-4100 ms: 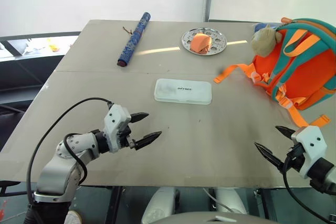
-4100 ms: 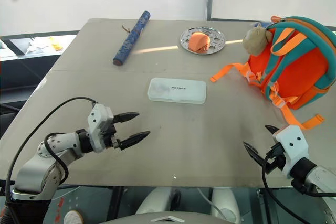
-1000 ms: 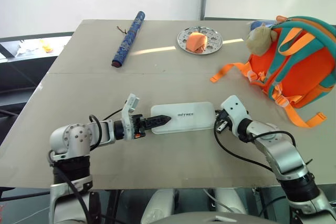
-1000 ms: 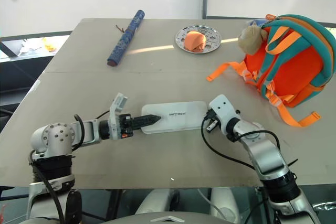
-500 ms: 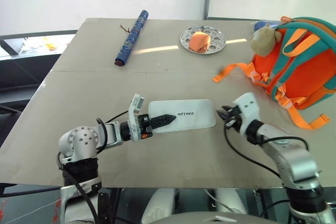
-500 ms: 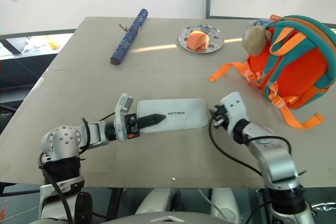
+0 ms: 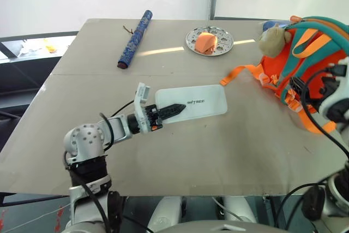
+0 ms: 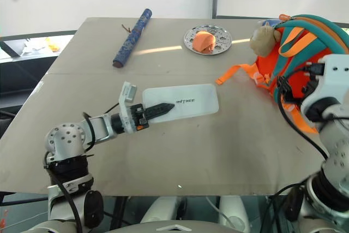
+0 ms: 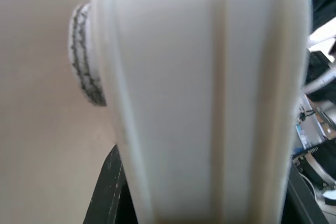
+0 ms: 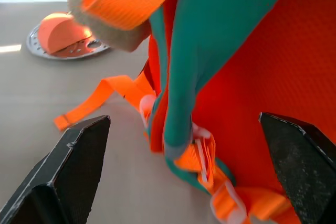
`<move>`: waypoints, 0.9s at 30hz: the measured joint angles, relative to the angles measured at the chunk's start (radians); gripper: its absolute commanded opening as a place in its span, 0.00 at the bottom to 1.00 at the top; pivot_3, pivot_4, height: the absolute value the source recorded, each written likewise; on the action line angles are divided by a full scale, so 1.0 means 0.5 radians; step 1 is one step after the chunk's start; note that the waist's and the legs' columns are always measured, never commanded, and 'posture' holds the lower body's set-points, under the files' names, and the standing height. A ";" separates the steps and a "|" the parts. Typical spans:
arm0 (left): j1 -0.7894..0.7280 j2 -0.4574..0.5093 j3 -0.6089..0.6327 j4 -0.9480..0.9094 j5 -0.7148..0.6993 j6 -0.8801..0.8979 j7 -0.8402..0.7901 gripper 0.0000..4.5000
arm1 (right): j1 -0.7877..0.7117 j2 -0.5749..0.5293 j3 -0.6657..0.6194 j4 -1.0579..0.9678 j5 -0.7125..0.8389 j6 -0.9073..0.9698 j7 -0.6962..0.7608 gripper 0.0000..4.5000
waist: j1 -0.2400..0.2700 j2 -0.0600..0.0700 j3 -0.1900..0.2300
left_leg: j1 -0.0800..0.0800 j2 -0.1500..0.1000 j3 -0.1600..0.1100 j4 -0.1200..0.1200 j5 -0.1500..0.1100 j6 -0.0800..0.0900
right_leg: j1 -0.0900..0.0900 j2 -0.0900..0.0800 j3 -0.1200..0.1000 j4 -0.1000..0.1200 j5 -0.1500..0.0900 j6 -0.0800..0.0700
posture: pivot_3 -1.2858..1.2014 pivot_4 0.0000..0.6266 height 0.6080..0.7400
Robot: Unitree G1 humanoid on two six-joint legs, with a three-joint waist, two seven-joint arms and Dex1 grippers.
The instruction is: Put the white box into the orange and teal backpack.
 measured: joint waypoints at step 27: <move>-0.097 -0.116 0.345 0.003 -0.233 -0.604 0.670 0.25 | -0.399 -0.247 0.871 0.836 0.418 -1.390 0.967 0.02 | -0.013 0.000 0.001 | -0.025 0.002 0.001 0.001 0.000 -0.001 | -0.028 0.001 0.004 -0.002 0.004 -0.003 | 0.52 0.24 0.95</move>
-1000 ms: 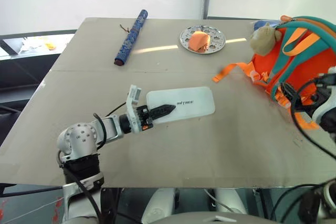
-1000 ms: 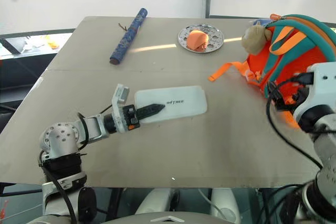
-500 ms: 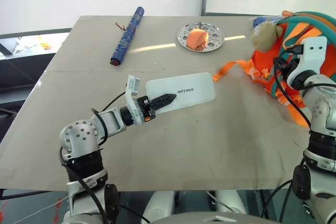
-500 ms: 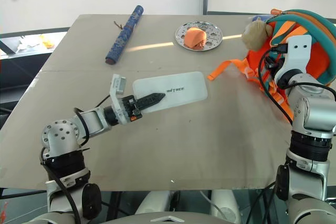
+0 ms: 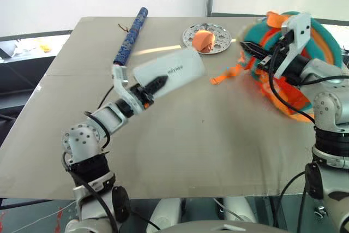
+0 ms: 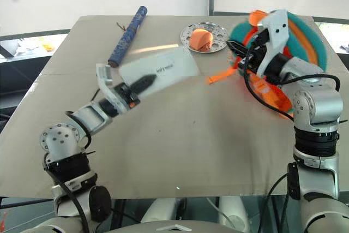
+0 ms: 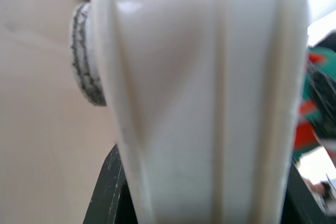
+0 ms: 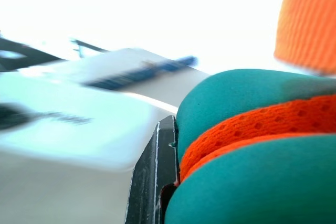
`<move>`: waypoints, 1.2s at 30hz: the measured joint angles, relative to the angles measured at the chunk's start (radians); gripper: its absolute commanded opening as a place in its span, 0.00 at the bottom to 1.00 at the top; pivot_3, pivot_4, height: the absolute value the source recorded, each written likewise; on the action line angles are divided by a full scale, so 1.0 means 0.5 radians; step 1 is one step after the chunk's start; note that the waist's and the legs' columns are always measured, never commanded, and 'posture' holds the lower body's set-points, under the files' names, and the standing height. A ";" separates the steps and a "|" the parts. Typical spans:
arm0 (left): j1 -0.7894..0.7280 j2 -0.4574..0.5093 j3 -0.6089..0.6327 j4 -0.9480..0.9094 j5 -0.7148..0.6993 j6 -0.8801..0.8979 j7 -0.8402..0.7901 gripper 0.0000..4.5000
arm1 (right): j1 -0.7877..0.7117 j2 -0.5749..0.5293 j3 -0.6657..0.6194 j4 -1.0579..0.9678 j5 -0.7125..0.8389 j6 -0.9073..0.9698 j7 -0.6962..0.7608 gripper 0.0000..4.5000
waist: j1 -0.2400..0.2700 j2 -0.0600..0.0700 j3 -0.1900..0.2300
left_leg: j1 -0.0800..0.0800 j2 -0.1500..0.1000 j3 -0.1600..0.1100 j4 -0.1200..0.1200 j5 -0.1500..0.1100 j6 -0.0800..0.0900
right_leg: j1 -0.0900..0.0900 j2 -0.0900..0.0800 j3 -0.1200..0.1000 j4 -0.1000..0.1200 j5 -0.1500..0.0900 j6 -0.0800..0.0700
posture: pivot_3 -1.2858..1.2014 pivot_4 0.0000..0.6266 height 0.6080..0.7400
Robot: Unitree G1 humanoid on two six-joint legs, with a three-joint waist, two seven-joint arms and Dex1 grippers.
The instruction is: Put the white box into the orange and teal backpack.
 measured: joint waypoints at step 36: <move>-0.026 0.830 -0.901 -0.188 0.832 -1.230 -1.740 0.25 | 0.586 -0.817 -0.080 -0.271 0.407 0.237 0.323 0.02 | 0.056 -0.005 0.001 | -0.002 -0.001 -0.004 0.005 0.000 0.001 | 0.005 -0.001 -0.006 -0.001 0.001 -0.001 | 0.52 0.24 0.95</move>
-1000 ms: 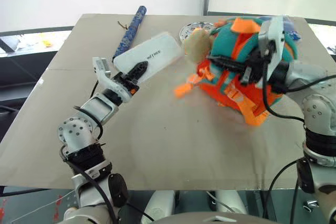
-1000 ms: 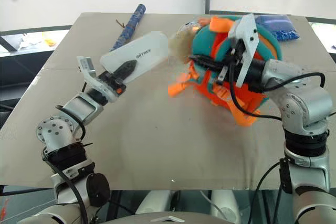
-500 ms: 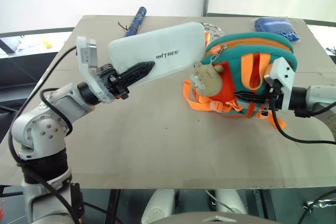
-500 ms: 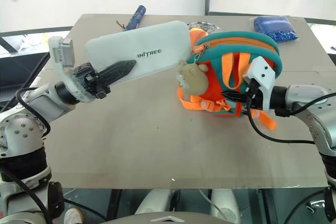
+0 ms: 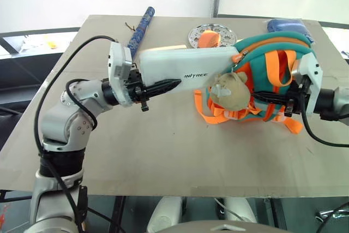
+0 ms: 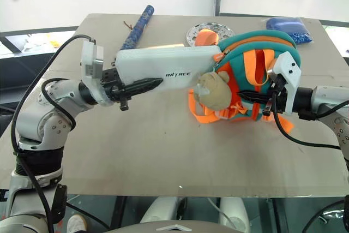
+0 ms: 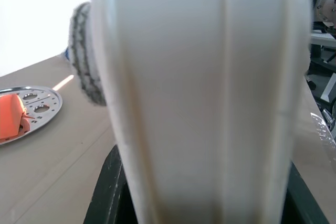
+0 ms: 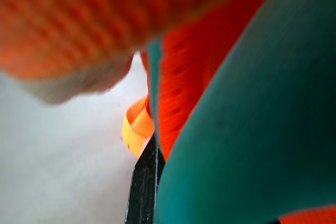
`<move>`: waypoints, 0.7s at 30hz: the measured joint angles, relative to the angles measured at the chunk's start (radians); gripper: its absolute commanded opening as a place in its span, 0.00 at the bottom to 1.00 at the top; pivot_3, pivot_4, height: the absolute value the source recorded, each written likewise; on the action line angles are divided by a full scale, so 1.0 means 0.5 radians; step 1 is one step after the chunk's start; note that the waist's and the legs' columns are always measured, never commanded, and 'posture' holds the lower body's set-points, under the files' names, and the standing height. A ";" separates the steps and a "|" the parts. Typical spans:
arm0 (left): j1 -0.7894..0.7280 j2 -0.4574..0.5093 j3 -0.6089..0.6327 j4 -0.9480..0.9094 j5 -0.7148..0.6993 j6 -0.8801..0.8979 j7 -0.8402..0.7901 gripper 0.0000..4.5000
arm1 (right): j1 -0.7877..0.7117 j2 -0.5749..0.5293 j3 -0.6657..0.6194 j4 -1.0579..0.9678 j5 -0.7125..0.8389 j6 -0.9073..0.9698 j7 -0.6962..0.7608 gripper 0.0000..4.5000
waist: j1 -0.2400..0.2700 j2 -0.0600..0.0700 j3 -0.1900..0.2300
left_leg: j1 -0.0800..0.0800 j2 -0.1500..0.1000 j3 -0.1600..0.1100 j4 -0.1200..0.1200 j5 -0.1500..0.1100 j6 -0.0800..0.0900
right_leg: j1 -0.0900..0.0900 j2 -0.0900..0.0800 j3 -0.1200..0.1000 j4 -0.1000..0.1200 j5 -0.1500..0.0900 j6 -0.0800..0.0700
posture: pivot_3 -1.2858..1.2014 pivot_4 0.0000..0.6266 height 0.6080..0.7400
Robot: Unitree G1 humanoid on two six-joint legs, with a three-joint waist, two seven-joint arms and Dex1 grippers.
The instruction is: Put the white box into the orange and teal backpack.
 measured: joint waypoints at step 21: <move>-0.665 -0.664 -0.752 0.476 0.629 0.112 0.157 0.25 | -0.154 0.234 0.111 -0.178 0.223 0.013 -0.038 0.02 | 0.003 0.000 0.000 | -0.002 -0.003 -0.001 0.004 0.000 0.001 | 0.001 0.001 -0.003 0.002 0.000 0.001 | 0.52 0.24 0.95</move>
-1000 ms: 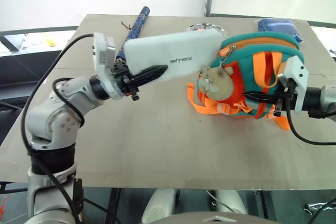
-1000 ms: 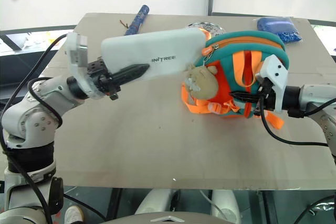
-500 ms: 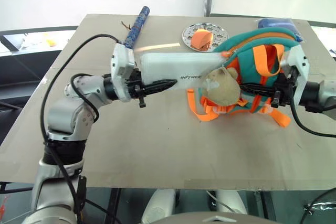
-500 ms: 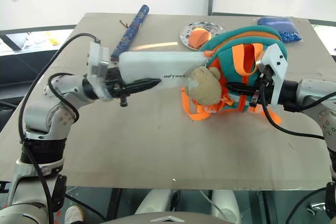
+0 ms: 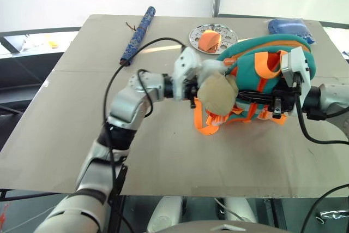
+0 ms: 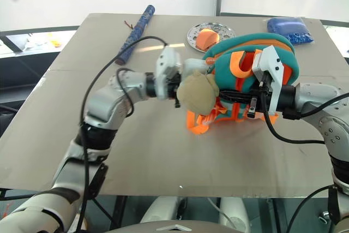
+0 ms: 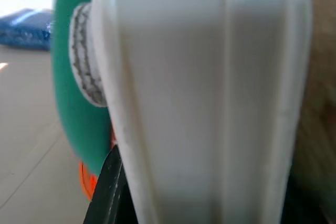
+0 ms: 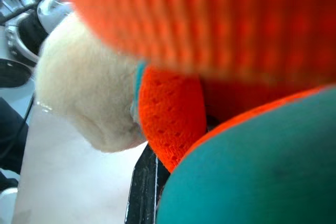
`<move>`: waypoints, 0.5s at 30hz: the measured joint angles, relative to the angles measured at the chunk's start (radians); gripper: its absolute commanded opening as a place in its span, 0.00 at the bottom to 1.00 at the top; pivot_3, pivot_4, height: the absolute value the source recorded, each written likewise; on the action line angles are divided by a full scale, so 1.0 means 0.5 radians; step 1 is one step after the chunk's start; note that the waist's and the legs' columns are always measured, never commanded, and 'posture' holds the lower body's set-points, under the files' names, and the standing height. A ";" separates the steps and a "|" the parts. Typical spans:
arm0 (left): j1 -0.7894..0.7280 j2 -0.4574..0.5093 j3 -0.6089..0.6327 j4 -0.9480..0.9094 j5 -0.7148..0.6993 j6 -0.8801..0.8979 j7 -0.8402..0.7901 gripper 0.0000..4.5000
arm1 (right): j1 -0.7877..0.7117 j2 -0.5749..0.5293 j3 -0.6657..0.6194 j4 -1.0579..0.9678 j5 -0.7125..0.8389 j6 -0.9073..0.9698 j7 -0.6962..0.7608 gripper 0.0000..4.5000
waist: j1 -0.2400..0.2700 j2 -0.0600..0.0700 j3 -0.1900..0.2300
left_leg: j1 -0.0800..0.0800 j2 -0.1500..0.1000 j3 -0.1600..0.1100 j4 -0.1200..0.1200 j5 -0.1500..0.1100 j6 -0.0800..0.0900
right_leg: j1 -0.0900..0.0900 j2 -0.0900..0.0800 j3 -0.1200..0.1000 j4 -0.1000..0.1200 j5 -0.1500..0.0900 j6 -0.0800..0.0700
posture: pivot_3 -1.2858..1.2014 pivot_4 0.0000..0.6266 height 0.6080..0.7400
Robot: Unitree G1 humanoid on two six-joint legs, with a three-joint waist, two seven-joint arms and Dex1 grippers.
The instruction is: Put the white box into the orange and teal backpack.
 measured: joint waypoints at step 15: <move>-0.259 -0.216 -0.074 0.472 0.264 -0.039 -0.096 1.00 | 0.098 0.055 0.009 -0.098 -0.020 -0.020 -0.120 0.00 | -0.012 0.001 -0.001 | 0.002 0.001 -0.002 0.002 0.000 0.000 | 0.001 0.001 0.001 0.003 0.001 0.001 | 0.52 0.24 0.95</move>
